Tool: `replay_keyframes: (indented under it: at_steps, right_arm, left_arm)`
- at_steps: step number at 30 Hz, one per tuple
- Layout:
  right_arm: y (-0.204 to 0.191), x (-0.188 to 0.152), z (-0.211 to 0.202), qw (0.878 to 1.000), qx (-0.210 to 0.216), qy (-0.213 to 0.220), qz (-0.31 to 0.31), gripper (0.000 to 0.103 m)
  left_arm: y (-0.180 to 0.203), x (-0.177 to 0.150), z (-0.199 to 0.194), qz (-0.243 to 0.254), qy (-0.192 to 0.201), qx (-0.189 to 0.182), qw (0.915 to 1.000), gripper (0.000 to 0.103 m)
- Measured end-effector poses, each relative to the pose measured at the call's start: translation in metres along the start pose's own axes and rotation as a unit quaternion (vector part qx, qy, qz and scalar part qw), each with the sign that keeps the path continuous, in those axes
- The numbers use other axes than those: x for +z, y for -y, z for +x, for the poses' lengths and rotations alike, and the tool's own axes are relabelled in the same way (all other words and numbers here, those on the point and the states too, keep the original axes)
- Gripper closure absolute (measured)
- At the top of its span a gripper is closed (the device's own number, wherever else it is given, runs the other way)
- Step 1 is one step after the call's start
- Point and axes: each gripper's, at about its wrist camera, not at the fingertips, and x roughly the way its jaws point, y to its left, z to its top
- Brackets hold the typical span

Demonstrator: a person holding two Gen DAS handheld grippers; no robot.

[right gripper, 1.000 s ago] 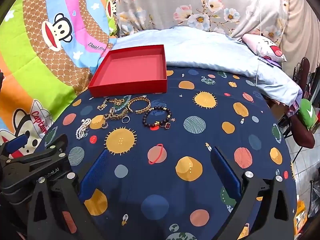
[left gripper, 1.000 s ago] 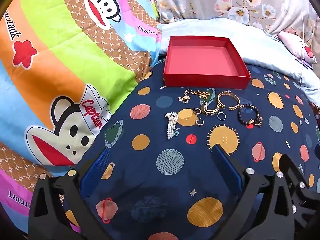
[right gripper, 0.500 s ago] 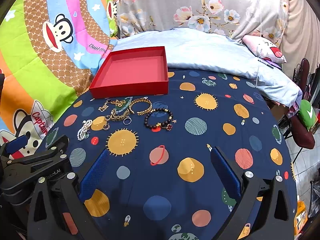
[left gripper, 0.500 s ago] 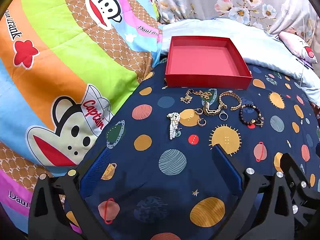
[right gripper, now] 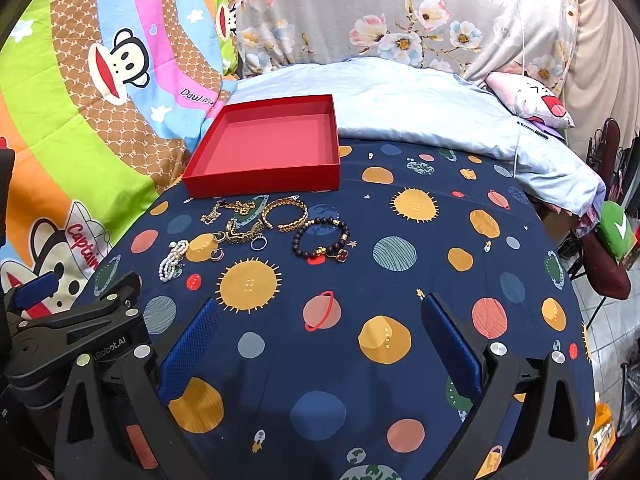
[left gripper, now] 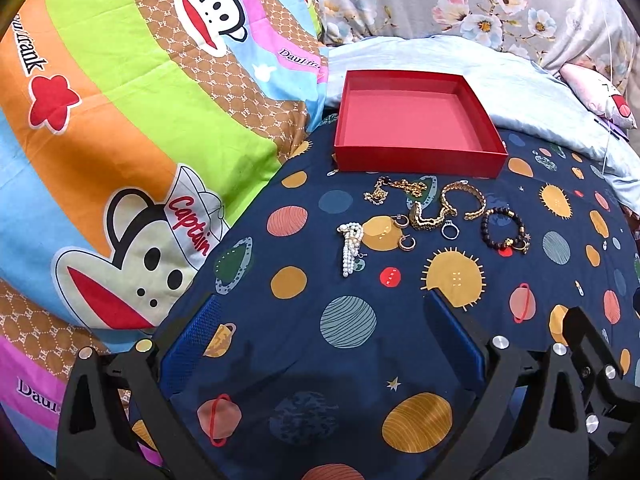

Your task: Organize jewelry

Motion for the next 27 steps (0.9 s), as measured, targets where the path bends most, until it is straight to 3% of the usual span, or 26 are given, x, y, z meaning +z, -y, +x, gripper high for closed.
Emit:
replay_keyframes:
  at_steps: [27]
  right_arm:
    - [0.0028, 0.0005, -0.0015, 1.0, 0.001, 0.002, 0.002, 0.005]
  left_arm:
    - [0.0028, -0.0023, -0.0015, 0.001, 0.0, -0.001, 1.0, 0.005]
